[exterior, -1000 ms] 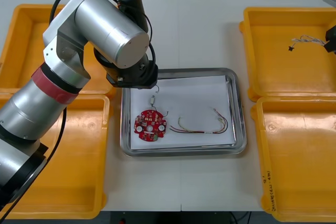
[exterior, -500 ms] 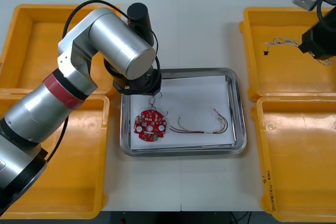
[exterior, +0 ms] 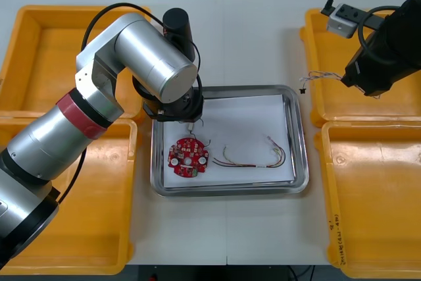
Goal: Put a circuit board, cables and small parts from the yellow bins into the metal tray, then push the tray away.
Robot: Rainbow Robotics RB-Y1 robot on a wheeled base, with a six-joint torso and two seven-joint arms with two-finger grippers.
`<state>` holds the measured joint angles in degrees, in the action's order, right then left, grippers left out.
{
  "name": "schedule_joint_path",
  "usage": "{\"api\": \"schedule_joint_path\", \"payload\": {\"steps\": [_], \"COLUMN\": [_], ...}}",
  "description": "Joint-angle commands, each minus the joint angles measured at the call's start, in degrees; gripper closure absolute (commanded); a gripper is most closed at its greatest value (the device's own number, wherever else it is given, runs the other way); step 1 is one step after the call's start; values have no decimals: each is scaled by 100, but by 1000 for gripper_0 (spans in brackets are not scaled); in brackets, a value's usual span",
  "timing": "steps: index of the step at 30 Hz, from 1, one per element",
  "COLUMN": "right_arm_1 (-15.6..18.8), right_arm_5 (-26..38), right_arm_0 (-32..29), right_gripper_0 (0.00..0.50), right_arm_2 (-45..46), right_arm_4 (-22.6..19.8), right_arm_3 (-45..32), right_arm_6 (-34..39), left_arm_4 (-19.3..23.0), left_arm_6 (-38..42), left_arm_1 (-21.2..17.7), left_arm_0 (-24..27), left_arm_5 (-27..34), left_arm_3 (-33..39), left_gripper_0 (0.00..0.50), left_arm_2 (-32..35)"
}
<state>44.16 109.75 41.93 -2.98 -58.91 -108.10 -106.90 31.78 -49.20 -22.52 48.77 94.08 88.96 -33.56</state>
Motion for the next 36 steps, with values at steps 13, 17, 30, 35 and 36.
{"api": "schedule_joint_path", "payload": {"steps": [13,17,30,35,36], "right_arm_1": [-92,-154,-865,-1076,-1155], "right_arm_5": [11,-94,-279,-481,-534], "right_arm_0": [404,448,659,650,650], "right_gripper_0": [500,500,500,500,500], "right_arm_2": [-625,-898,-1583,-1908,-1988], "right_arm_4": [161,196,697,978,1031], "right_arm_3": [-290,-290,-290,-220,-159], "right_arm_6": [108,134,161,205,222], "left_arm_4": [83,83,197,505,611], "left_arm_6": [165,148,86,86,86], "left_arm_1": [117,117,117,11,-42], "left_arm_0": [300,308,748,1055,1126], "left_arm_5": [-66,75,1437,1592,1592], "left_arm_3": [42,244,1026,1070,1062], "left_gripper_0": [0,0,0,0,0], "left_arm_2": [-81,95,807,1132,1229]}}
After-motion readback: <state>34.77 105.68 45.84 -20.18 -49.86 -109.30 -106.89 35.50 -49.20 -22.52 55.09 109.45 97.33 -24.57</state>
